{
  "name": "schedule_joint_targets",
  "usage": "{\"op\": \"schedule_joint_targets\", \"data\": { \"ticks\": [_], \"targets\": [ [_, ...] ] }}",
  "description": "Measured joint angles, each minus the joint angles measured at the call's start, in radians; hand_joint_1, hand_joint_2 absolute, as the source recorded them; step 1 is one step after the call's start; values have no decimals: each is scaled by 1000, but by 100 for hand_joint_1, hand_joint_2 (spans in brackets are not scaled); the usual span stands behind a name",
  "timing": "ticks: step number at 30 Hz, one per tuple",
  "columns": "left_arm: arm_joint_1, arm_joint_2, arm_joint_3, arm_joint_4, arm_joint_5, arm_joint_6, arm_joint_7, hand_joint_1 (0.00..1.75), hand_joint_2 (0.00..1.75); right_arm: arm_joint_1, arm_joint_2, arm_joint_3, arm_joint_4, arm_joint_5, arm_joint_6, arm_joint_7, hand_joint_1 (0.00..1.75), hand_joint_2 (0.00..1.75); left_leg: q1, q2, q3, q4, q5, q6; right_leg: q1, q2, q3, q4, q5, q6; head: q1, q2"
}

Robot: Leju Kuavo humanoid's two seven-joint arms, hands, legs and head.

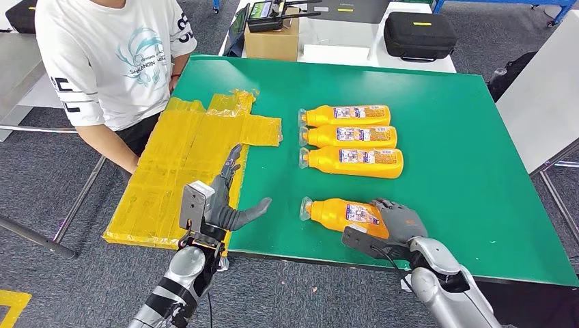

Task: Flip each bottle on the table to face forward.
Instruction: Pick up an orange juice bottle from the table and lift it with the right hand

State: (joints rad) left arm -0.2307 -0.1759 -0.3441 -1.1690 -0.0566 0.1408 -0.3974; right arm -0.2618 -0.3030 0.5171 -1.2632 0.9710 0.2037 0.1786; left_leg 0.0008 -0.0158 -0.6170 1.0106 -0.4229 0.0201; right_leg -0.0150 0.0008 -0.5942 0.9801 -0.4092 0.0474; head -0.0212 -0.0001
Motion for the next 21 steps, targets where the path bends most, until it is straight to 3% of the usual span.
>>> {"op": "schedule_joint_targets", "data": {
  "ticks": [15, 21],
  "targets": [
    [-3, 0, 13, 13, 9, 8, -17, 0, 175, -68, -95, 109, 18, -128, 49, -21, 175, 175, 0, 0, 0, 0, 0, 0, 0, 0, 0, 0, 0, 0, 0, 0],
    [-2, 4, 19, 15, 15, 26, -20, 0, 175, -46, -66, 92, 25, -198, -76, -5, 175, 175, 0, 1, 0, 0, 0, 0, 0, 0, 0, 0, 0, 0, 0, 0]
  ]
}}
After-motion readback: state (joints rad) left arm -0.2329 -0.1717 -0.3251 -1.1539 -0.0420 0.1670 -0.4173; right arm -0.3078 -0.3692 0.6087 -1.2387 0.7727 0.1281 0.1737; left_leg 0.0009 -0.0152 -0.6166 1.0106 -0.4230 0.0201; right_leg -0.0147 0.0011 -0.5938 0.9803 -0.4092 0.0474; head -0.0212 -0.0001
